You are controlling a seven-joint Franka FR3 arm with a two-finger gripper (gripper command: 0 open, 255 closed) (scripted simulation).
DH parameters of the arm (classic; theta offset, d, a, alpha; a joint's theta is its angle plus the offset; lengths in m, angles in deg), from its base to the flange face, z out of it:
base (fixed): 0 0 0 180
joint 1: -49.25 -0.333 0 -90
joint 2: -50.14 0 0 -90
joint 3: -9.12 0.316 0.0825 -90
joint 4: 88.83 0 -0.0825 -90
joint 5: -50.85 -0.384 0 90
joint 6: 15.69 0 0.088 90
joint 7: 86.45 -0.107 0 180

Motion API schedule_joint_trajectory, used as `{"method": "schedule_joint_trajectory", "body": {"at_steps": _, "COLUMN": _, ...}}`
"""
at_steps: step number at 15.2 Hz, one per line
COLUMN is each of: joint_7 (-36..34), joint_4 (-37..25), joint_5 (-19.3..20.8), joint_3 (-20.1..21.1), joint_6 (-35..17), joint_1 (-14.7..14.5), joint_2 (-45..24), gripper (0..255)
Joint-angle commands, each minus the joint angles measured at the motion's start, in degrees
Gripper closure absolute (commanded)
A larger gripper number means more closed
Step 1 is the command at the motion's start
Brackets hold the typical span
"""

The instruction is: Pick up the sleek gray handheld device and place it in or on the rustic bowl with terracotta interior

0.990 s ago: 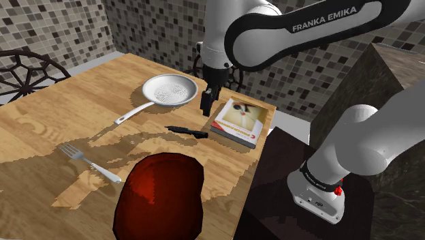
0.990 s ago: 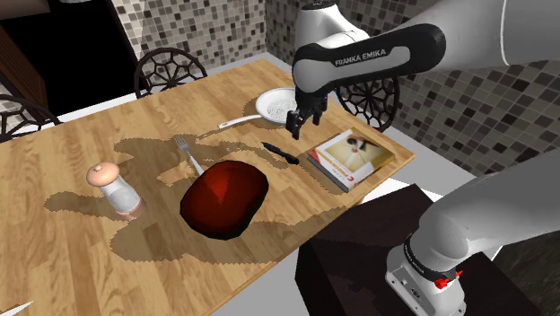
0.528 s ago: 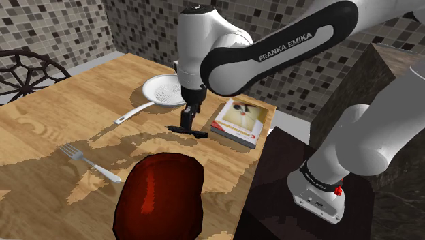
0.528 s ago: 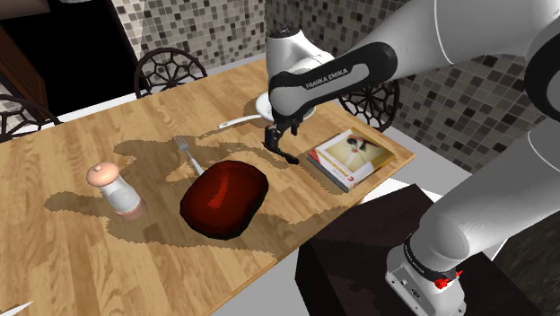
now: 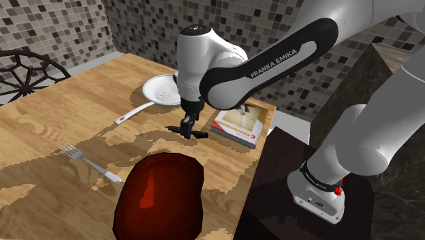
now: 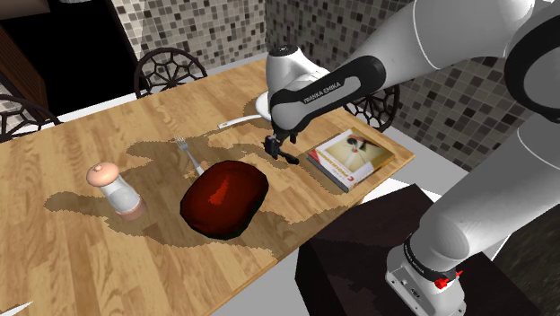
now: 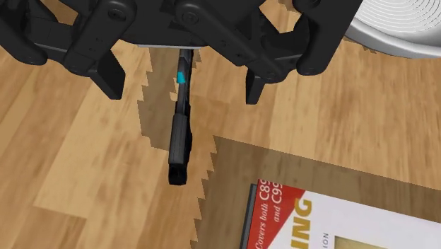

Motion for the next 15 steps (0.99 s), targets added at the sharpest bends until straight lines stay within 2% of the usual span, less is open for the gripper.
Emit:
{"method": "schedule_joint_trajectory", "body": {"at_steps": 1, "joint_7": -0.07, "joint_4": 0.08, "joint_5": 0.12, "joint_3": 0.00, "joint_6": -0.29, "joint_1": 0.01, "joint_2": -0.20, "gripper": 0}}
{"method": "schedule_joint_trajectory", "body": {"at_steps": 6, "joint_7": -0.07, "joint_4": 0.07, "joint_5": 0.12, "joint_3": 0.00, "joint_6": -0.28, "joint_1": 0.01, "joint_2": -0.20, "gripper": 0}}
{"method": "schedule_joint_trajectory", "body": {"at_steps": 7, "joint_7": -0.07, "joint_4": 0.07, "joint_5": 0.12, "joint_3": 0.00, "joint_6": -0.28, "joint_1": 0.01, "joint_2": -0.20, "gripper": 255}}
{"method": "schedule_joint_trajectory", "body": {"at_steps": 15, "joint_7": -0.09, "joint_4": 0.06, "joint_5": 0.12, "joint_3": 0.01, "joint_6": -0.27, "joint_1": 0.01, "joint_2": -0.20, "gripper": 255}}
